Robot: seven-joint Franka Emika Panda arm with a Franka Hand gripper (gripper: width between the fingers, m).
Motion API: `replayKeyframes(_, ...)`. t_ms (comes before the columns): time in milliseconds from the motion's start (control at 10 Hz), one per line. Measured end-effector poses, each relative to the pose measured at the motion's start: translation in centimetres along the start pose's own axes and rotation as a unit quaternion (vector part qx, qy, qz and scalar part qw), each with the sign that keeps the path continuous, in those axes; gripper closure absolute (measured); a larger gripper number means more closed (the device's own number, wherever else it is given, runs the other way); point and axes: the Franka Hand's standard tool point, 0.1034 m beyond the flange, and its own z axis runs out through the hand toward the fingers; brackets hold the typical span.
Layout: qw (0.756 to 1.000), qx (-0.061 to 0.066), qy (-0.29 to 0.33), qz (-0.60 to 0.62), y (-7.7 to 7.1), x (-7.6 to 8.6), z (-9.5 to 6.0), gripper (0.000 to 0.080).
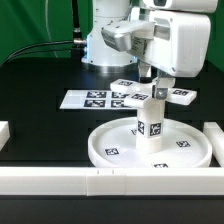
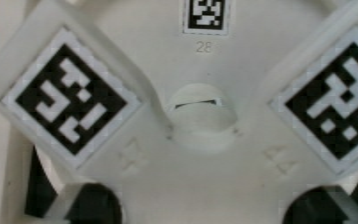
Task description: Assemble round table
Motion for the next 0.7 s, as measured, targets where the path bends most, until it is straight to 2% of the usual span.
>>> replayKeyframes(200, 0.997, 0.0, 0.0, 0.083, 0.01, 0.03, -0.02, 0.036)
replayKeyframes(400, 0.983, 0.003, -0.001, 0.183, -0.1, 0.02, -0.03, 0.0359)
replayKeyframes(700, 0.938, 0.008, -0.002, 0.347, -0.36, 0.45, -0.11, 0.0359)
